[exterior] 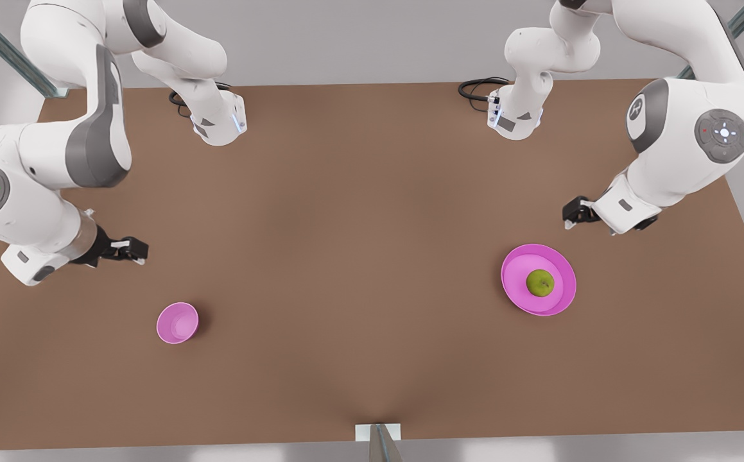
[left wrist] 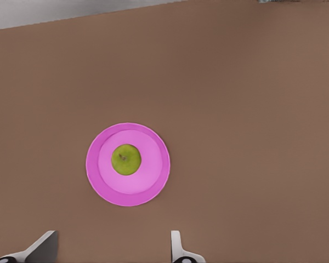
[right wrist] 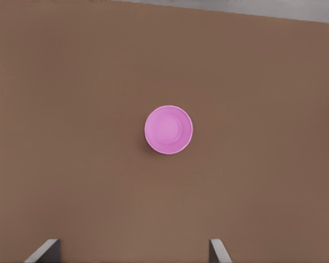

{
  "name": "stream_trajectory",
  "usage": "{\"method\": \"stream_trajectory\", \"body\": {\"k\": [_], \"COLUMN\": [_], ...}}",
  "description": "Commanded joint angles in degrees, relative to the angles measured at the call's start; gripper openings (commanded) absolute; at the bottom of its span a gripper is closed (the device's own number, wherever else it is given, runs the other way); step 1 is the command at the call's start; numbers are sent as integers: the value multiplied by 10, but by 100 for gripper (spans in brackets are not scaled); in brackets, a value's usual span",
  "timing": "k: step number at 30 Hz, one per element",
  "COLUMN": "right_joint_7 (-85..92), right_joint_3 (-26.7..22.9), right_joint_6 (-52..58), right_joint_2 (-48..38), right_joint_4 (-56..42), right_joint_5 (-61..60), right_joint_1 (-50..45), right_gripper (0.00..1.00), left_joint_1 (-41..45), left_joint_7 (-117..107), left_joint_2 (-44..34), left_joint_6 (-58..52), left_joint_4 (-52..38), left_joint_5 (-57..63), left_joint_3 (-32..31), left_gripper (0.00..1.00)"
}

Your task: Use the left arm to pick up the apple from the plate, transfer it to the gripper of the right arm, and then use the right arm to place it into the bowl

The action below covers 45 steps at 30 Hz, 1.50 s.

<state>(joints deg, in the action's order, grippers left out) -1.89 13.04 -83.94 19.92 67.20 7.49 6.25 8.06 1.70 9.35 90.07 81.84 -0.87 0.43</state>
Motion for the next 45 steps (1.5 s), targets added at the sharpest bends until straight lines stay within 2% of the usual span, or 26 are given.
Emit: {"method": "stream_trajectory", "body": {"k": [1, 2, 3, 4, 7, 10, 23, 45], "right_joint_7": [-1, -1, 16, 20, 21, 13, 17, 11], "right_joint_3": [-5, -22, -79, -115, -108, -108, -113, -111], "right_joint_6": [-7, -15, -19, -18, -15, -14, -17, -6], "right_joint_2": [-28, -65, -70, -68, -49, -49, -46, -43], "right_joint_4": [2, 40, 48, 50, 46, 45, 42, 46], "right_joint_5": [-18, -18, -30, -54, -53, -52, -53, -55], "right_joint_1": [10, 2, -41, -58, -63, -73, -69, -68], "right_gripper": [100, 100, 100, 100, 100, 100, 100, 100], "left_joint_1": [-2, -6, -7, -7, -8, -20, -24, -33], "left_joint_7": [25, -6, -106, -168, -218, -222, -219, -220], "left_joint_2": [2, 15, 38, 43, 80, 103, 131, 208], "left_joint_6": [27, 52, 109, 191, 332, 397, 426, 447], "left_joint_4": [0, 1, 17, 74, 151, 191, 279, 285], "left_joint_5": [3, 3, 3, 2, 2, 2, 2, -11], "left_joint_3": [-1, -9, -22, -29, -27, -24, 9, 17], "left_gripper": [100, 100, 100, 100, 100, 100, 100, 100]}}
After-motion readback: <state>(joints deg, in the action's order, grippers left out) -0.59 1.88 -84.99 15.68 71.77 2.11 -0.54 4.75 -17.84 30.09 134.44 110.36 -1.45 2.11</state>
